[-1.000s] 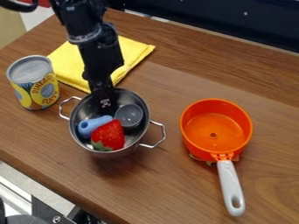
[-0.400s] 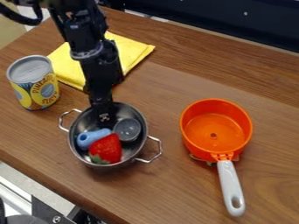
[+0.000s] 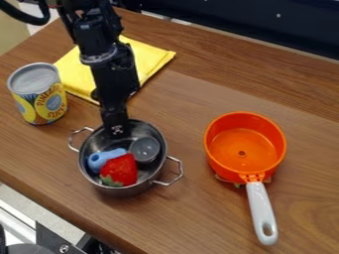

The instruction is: Move the silver pot to the bottom middle of the table

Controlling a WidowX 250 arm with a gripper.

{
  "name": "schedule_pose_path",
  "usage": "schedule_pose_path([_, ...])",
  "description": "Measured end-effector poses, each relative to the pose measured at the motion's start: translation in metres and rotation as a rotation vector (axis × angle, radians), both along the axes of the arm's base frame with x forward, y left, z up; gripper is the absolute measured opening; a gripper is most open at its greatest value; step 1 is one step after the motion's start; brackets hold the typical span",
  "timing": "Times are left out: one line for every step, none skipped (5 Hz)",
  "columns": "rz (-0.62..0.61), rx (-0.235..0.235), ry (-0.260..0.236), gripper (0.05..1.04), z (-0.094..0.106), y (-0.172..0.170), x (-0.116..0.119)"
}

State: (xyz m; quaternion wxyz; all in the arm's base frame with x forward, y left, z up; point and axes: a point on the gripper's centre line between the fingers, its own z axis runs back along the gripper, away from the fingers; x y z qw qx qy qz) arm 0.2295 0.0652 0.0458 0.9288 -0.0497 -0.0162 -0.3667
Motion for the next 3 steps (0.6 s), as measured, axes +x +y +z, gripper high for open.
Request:
schedule_pose_path([0.014,0.005,0.007,0.771,0.003,0.002,0.002])
schedule_pose_path([0.026,-0.023,0.009,0.988,0.02,-0.002,0.005])
schedule_pose_path([0.053,-0.064,-0.004,0.999,0.043,-0.003,0.006])
